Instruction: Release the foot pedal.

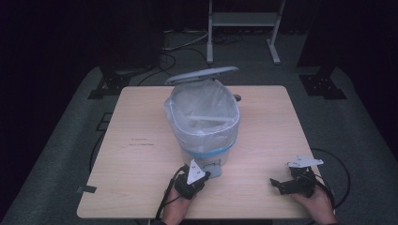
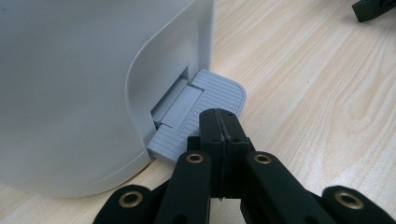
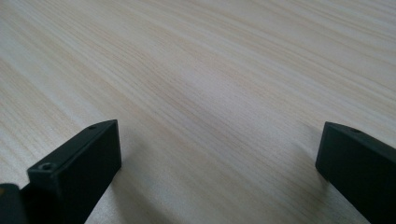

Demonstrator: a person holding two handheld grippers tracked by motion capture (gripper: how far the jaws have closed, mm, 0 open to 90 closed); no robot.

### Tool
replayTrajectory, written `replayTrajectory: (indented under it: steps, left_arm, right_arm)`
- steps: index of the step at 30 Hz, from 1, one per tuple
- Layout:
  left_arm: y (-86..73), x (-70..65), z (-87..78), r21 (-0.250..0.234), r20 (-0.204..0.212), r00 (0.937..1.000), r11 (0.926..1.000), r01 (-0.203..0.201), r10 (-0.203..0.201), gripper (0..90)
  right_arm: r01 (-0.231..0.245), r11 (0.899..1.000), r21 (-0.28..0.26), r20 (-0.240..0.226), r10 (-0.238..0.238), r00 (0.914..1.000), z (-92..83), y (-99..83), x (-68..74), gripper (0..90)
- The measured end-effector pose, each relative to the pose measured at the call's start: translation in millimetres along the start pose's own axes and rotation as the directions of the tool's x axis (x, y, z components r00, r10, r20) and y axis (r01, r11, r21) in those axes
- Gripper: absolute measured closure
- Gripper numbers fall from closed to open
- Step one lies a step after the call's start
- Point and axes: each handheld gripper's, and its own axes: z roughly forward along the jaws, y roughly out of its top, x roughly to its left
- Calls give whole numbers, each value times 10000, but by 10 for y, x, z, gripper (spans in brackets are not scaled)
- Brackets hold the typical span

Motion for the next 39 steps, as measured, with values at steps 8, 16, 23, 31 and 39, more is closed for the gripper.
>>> replayTrajectory:
  steps: [8,16,23,31,39]
  left_arm:
    - [35,21,-114,-290,76,9997,9993,219,-217,784]
    - [36,-33,-206,-273,299,9995,9996,96,-88,654]
    - [60,6,-366,-356,394,9988,9989,292,-278,461]
    - [67,57,-521,-354,521,9977,9983,462,-444,290]
    - [53,99,-651,-247,536,9982,9993,277,-263,160]
  right_arm:
    - [-17,10000,7,24,17,10000,-1,0,0,0]
    - [-34,10000,6,45,34,10000,-1,0,0,0]
    - [-57,10000,10,52,57,10000,-1,0,2,0]
    - [-53,10000,6,56,53,10000,-1,0,1,0]
    - [-80,10000,4,61,80,9999,-1,0,3,0]
